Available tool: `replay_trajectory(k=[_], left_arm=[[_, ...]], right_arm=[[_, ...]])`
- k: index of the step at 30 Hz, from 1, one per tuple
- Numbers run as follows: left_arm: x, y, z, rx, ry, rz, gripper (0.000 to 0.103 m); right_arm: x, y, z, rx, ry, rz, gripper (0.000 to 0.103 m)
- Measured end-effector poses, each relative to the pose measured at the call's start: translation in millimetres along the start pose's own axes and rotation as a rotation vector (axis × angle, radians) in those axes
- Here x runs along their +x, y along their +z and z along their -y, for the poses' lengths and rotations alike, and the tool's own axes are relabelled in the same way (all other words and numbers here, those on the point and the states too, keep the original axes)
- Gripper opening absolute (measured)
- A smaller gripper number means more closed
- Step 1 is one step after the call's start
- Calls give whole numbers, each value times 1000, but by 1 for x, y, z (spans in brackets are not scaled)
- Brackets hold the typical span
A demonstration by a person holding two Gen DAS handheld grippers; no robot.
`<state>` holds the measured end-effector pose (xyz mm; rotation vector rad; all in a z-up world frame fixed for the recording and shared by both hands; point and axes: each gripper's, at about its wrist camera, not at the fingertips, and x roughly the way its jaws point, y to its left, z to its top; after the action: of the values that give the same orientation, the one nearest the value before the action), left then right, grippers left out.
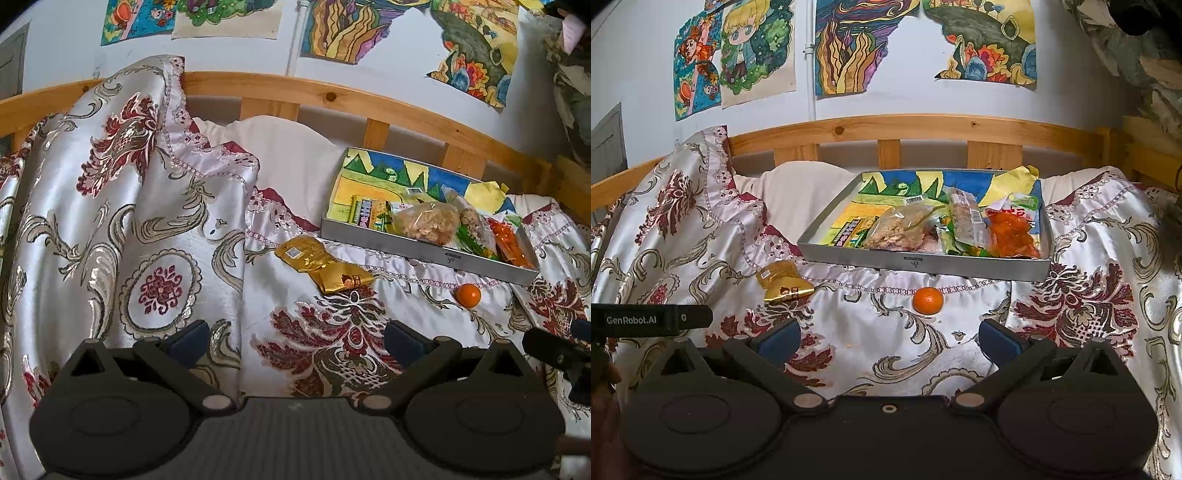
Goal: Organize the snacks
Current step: 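Move both tools back toward the gold packet and orange mandarin beside the tray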
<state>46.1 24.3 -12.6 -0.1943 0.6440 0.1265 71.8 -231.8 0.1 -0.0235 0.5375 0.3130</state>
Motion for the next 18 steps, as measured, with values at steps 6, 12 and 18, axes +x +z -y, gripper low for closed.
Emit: replay_trajectory(k=[6,12,18], left_arm=[[6,4,2,-1,17,-13,102],[18,14,4,-5,39,-25,102],[35,29,12,14,80,-35,102]], right_arm=[[6,11,-2,-40,1,39,102],[16,22,2,-65,13,79,102],[33,28,3,-137,39,134,102]])
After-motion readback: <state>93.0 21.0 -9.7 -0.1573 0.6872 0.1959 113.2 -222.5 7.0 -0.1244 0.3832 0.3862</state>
